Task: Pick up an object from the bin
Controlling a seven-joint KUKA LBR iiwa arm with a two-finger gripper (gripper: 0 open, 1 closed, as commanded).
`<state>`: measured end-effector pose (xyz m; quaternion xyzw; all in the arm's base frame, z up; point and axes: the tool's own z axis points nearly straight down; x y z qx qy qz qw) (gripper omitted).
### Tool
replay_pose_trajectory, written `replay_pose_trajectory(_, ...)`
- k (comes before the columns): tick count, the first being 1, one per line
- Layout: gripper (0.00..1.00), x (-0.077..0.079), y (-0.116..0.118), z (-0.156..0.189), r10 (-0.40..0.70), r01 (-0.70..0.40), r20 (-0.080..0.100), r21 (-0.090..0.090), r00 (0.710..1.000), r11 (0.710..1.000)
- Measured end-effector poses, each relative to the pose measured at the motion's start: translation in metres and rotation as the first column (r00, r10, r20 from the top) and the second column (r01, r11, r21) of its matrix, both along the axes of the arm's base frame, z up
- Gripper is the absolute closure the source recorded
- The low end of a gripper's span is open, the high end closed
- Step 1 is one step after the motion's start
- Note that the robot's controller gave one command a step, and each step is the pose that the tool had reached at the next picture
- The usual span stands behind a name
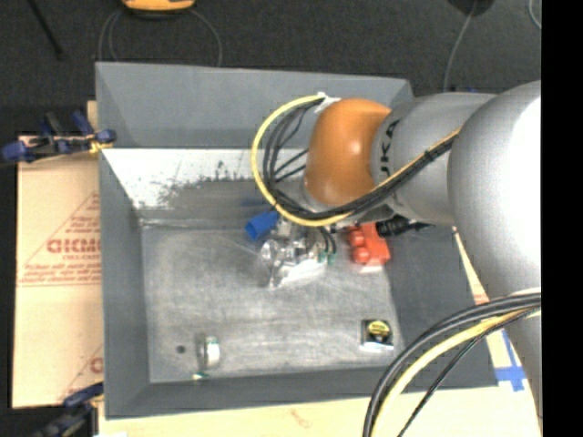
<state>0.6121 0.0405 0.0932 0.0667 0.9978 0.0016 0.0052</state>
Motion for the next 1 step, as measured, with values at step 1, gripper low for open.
replay_pose_trajectory(1,1.0,0.0238,0.066,0.1909,0.28,-0.28,-0.001,-0.004,0.96,0.96)
